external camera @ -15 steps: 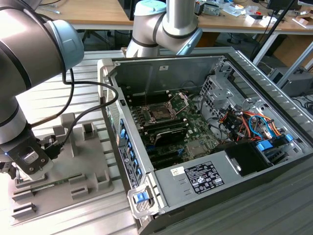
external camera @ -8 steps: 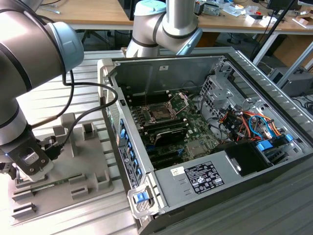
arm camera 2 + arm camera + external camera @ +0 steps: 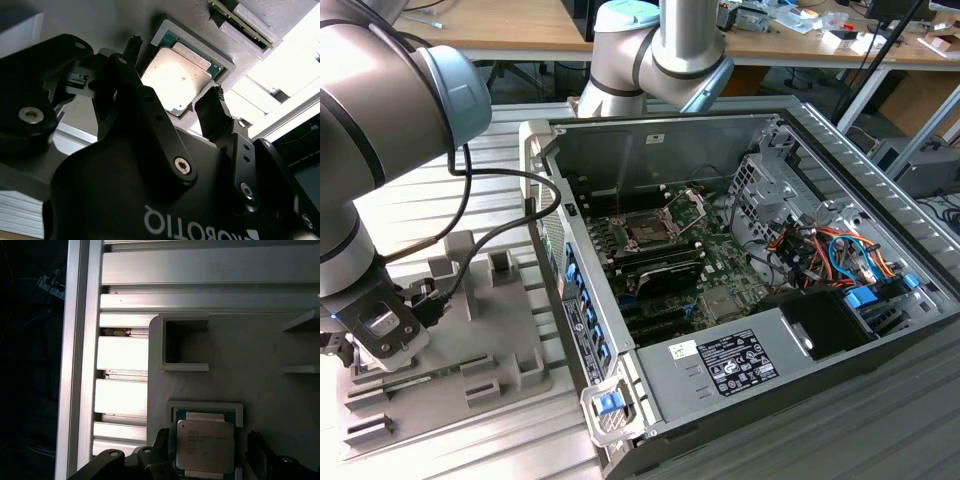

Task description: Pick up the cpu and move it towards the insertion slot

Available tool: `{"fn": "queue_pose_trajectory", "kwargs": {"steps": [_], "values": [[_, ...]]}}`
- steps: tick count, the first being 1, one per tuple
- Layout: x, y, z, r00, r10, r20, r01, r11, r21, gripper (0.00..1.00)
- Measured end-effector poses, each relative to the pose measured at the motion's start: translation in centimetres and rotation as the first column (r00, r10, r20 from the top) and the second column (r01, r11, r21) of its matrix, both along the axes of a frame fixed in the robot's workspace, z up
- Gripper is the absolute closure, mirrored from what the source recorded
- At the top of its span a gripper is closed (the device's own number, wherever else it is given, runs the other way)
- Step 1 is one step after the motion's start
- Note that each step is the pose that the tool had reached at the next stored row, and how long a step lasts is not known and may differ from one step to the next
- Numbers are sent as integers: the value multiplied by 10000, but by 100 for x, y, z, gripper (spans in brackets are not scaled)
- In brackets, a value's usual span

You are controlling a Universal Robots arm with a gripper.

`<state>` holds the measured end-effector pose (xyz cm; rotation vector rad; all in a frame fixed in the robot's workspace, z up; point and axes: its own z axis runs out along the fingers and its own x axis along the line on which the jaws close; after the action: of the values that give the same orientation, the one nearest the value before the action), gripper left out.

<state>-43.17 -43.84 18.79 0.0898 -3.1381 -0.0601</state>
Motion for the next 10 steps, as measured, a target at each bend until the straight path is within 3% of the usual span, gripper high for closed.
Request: {"fn": "queue_pose_trajectory", "kwargs": {"steps": [1,3,10], "values": [[0,0,0,10000,0,0,0,10000,0,29],[0,0,0,10000,0,-1,0,10000,-1,42],[0,0,-2,10000,0,0,0,10000,0,45]]}}
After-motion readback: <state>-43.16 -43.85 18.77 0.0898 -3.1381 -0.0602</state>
